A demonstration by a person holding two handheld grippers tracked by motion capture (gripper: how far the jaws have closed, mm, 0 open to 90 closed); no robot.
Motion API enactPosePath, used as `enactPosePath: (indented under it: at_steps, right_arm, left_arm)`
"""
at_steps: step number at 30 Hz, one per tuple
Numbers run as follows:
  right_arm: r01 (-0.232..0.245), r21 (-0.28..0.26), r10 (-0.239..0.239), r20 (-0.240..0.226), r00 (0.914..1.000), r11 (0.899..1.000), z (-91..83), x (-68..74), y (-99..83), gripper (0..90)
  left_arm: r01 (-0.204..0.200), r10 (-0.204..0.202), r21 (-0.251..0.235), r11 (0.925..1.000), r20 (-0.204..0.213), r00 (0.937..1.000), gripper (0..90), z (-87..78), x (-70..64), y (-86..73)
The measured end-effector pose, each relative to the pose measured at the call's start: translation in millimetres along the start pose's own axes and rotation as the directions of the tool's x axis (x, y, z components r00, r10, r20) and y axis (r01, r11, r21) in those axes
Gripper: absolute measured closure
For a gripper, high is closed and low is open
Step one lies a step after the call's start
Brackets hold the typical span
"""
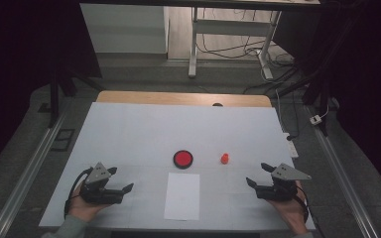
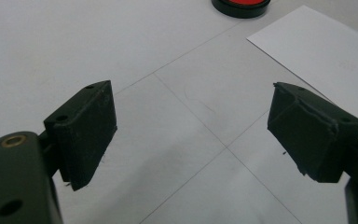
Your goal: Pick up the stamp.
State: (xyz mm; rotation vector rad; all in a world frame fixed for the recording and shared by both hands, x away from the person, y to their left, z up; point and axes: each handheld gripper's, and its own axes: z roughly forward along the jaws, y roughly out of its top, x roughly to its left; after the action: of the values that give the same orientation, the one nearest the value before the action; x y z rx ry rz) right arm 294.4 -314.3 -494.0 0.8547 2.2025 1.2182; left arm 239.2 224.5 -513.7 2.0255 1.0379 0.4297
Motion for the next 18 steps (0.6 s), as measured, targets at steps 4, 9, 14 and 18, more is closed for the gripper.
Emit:
enactPosePath:
  at_steps: [4,9,14,18]
  right_arm:
    - [-0.004,0.003,0.004,0.001,1.0000,1.000,-2.1,0.1,0.2,22.0]
    - [-0.013,0.001,0.013,-0.005,0.9999,1.000,-1.7,0.6,1.2,22.5]
    - [-0.018,0.008,0.018,-0.010,0.9998,1.000,0.6,1.3,-0.3,23.1]
    - [-0.013,0.010,0.013,-0.009,0.9999,1.000,0.4,1.4,0.5,23.4]
  left_arm:
    - [0.004,-0.004,-0.003,1.0000,0.004,1.0000,16.5,-1.1,0.4,0.4]
    - [0.005,-0.005,0.006,1.0000,0.005,1.0000,16.6,0.0,1.3,0.2]
    - [0.007,-0.007,0.010,0.9999,0.002,1.0000,16.9,0.9,2.2,0.3]
    - [0.009,-0.009,0.010,0.9999,0.002,1.0000,17.0,1.0,3.1,0.1]
